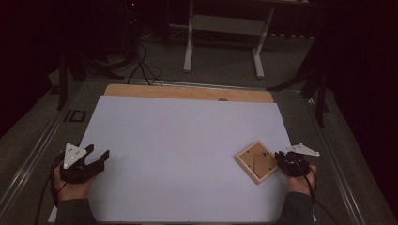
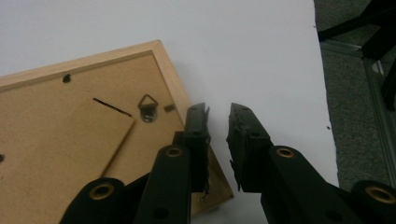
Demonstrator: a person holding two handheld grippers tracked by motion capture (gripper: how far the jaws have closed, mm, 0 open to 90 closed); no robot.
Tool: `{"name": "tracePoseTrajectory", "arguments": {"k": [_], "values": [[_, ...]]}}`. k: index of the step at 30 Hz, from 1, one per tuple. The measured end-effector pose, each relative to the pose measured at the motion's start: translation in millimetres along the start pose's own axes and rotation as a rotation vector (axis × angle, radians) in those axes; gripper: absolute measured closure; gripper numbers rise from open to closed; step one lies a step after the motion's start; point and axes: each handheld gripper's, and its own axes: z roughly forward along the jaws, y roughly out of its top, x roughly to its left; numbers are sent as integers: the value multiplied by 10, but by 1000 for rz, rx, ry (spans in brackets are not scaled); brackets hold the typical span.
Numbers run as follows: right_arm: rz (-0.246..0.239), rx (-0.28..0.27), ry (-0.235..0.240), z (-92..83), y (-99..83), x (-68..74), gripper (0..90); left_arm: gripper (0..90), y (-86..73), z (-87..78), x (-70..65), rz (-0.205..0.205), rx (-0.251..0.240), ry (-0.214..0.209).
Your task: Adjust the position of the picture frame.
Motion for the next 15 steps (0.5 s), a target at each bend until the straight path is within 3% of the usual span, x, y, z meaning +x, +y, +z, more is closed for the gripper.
{"name": "tracePoseTrajectory", "arguments": {"k": [5, 9, 15], "values": [[24, -5, 24, -15, -31, -47, 707, 388, 1, -5, 5, 2, 0, -1], [52, -9, 44, -28, -54, -79, 699, 388, 0, -8, 10, -2, -2, 1], [55, 5, 70, -31, -97, -87, 705, 388, 1, -6, 4, 1, -1, 0]]}}
